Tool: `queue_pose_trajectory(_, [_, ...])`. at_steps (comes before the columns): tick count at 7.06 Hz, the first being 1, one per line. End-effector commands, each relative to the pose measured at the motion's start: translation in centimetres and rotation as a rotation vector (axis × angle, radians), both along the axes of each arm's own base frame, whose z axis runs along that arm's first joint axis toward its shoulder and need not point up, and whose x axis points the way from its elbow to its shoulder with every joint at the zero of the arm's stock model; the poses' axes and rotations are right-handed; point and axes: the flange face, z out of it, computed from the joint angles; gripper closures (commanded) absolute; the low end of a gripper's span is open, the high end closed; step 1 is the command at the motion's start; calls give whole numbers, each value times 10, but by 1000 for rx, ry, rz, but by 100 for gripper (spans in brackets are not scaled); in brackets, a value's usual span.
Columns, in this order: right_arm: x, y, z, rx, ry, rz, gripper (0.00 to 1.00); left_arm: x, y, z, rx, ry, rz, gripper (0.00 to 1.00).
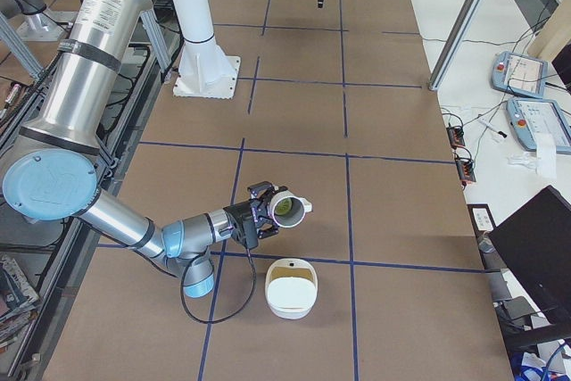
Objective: Left arm hands cup to right arm to dump lemon
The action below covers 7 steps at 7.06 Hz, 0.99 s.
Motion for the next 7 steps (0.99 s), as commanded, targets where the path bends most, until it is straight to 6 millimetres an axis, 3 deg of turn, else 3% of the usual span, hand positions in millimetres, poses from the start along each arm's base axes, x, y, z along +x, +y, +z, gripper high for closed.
queue_pose_trajectory(1, [21, 9, 11, -97, -294, -22, 97, 0, 0, -1, 1, -1, -2, 0])
queue_pose_trajectory(4, [50, 3, 8, -224, -708, 3, 96, 0, -1, -1, 4, -5, -5, 0])
queue_pose_trajectory(7, [66, 3, 8, -295, -1000, 2, 95, -1, -1, 0, 3, -6, -7, 0])
